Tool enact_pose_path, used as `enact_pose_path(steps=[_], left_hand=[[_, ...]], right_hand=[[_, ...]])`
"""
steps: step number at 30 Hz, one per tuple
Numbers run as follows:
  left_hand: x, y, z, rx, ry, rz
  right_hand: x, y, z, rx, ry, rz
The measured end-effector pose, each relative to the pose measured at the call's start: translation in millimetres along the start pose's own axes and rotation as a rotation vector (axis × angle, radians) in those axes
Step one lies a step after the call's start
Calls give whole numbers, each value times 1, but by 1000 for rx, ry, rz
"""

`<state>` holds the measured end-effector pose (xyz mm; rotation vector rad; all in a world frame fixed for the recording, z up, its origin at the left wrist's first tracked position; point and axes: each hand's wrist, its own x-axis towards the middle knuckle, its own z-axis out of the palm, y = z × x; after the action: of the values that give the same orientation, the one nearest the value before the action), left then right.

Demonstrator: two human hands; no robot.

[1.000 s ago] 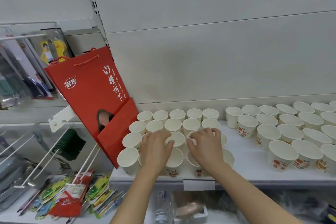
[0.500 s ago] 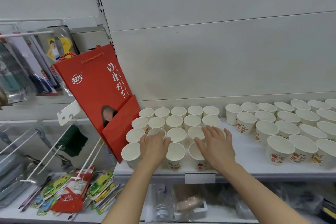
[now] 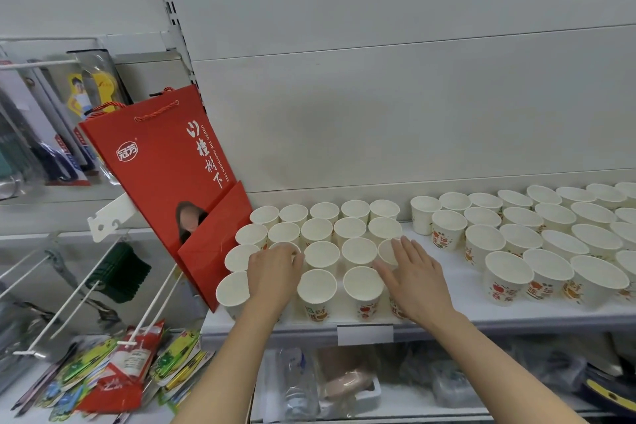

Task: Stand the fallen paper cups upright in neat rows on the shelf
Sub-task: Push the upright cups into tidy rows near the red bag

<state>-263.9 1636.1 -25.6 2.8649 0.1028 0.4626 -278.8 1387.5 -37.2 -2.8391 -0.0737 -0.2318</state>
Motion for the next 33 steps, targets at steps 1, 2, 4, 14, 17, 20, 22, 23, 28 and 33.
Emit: enact_pose_path(steps=[1, 2, 4, 14, 17, 20, 22, 23, 28, 33], left_hand=[[-8, 2, 0, -24, 32, 15], [-18, 6, 1, -57, 50, 54], [-47, 17, 7, -154, 32, 176], [-68, 67, 38, -142, 82, 422], [-65, 69, 38, -114, 82, 401], [-64, 67, 36, -117, 77, 391], [-64, 69, 35, -161, 73, 357], [-62, 72, 32, -190, 79, 338], [-27, 107, 15, -251, 131, 369], [52, 181, 22, -110, 14, 397]], right_hand=[[-5, 2, -1, 23, 18, -2], [-12, 6, -3, 53, 37, -5], [-33, 16, -3, 128, 103, -37], [-56, 38, 9, 498, 159, 33], [-54, 34, 11, 520, 132, 58], [-54, 31, 13, 513, 106, 63], [-53, 35, 10, 519, 78, 56], [-53, 38, 7, 528, 64, 47], [-37, 84, -26, 442, 198, -16], [35, 161, -54, 322, 424, -48]])
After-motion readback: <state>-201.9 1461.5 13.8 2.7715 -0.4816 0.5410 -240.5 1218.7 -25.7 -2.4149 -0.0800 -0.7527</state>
